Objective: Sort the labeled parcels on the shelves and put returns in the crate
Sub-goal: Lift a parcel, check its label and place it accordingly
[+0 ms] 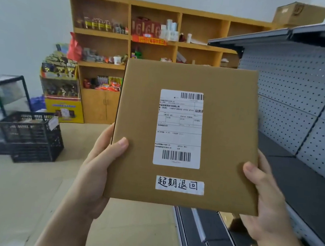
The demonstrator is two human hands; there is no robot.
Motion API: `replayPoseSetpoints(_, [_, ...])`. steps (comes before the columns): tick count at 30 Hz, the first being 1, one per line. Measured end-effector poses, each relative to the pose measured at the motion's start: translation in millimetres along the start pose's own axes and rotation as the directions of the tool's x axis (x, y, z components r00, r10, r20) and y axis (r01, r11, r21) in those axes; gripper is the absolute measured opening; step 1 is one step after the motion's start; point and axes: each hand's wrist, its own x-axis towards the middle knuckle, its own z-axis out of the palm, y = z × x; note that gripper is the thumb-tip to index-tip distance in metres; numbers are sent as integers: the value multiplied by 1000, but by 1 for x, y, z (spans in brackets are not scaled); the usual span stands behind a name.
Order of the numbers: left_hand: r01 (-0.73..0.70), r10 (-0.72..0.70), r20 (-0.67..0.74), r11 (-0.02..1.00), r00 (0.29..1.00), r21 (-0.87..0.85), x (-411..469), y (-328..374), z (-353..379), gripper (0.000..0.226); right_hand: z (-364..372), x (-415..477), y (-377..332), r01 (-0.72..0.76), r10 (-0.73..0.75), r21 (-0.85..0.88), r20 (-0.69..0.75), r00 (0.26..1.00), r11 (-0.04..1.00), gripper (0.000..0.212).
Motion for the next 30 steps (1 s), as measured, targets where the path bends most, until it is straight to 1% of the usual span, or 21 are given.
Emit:
replayPoseSetpoints(4, [8,-8,-48,1000,999,-8,38,-11,-21,54,17,50,26,-38,37,29,25,999,999,55])
replayPoseSetpoints(8, [7,-7,-96,1000,995,-5,84,-24,-37,52,28,108,54,-66,64,22,92,994,998,58])
replayPoseSetpoints(12, [-27,31,-122,999,992,31,142,-38,-46,51,35,180,78,-65,60,24,172,983,998,59])
replayPoseSetpoints(20, [-51,63,-234,997,970,54,266,-60,-59,53,55,327,118,-122,104,64,226,968,990,54])
replayPoseSetpoints(24, [-17,31,-295,999,955,51,320,-75,-78,53,71,385,153,-166,147,60,243,959,984,53])
replayPoseSetpoints(27, [-4,17,-310,999,951,42,367,-89,-102,55,85,429,179,-185,166,57,243,956,981,53])
replayPoseSetpoints(30, [1,13,-286,999,958,46,420,-102,-129,57,104,474,203,-177,159,56,242,957,983,55])
